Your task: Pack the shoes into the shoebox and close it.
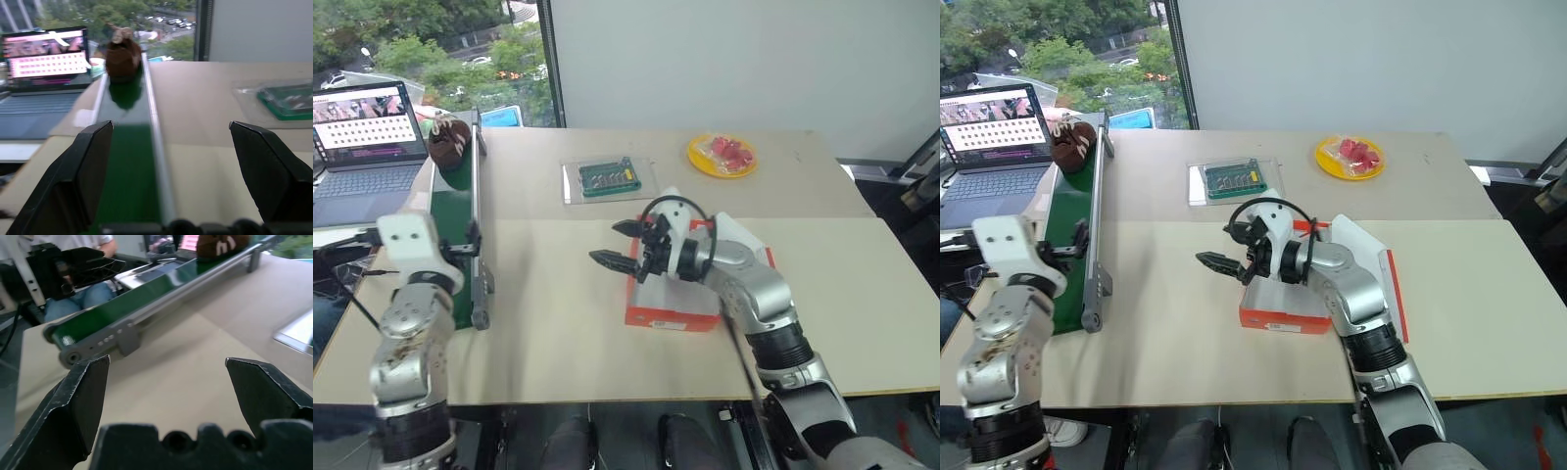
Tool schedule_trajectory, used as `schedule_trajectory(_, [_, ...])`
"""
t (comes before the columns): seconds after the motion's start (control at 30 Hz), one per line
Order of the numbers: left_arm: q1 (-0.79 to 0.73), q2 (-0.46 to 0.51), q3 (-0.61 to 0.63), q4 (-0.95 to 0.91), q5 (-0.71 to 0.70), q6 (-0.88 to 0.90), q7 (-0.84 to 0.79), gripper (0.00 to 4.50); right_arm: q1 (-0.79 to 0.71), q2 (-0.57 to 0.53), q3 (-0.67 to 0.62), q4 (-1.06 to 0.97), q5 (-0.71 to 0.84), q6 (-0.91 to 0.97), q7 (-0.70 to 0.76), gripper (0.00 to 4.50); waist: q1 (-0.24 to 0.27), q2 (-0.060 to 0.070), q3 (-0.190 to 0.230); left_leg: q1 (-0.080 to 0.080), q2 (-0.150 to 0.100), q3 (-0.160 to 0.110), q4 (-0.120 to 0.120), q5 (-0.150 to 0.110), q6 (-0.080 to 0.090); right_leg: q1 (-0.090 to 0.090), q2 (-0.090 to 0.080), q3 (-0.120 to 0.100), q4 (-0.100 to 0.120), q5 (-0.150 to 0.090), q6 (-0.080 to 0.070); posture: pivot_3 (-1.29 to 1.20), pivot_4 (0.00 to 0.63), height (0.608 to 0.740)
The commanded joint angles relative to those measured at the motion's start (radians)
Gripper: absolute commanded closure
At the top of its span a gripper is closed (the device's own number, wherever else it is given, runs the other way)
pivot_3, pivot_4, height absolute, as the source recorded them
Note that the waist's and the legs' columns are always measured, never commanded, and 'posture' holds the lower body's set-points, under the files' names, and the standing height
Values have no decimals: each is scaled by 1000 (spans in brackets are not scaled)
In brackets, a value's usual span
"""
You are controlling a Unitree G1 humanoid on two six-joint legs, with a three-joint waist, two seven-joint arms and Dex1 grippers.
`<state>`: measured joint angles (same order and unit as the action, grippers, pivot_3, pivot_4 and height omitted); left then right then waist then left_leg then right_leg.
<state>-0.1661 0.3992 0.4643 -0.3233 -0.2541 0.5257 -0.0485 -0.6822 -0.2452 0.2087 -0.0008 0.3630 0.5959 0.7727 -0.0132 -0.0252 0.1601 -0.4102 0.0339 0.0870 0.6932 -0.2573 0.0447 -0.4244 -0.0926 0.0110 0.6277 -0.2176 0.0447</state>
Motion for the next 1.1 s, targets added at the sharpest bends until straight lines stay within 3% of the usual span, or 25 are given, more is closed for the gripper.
schedule_trajectory(0.03, [22, 40, 99, 39, -14, -37, -13, 424, -63, -4, -10, 40, -19, -54, 26, 35, -1, 0, 0, 0, 0, 0, 0, 0, 0, 0, 0, 0, 0, 0, 0, 0, 150, 740])
schedule_trajectory(0.3, [49, 66, 154, 165, -48, -76, -81, 424, -110, 11, -3, 90, -36, -87, 51, 35, 0, 0, 0, 0, 0, 0, -1, 0, -1, -1, -1, -1, 0, 0, -1, 0, 150, 740])
schedule_trajectory(0.77, [-111, 128, 42, 535, 4, -192, -151, 424, -102, -22, -6, 54, -69, -60, 31, 35, -3, 0, 0, -1, 0, 0, -2, 0, -2, -2, -1, -2, 1, 0, -2, 0, 150, 740])
schedule_trajectory(1.1, [-184, 133, -10, 637, 17, -247, -175, 424, -100, -41, -9, 48, -91, -39, -1, 35, -4, 0, 0, -1, 1, 0, -2, 0, -2, -3, -2, -2, 1, 0, -2, 0, 150, 740])
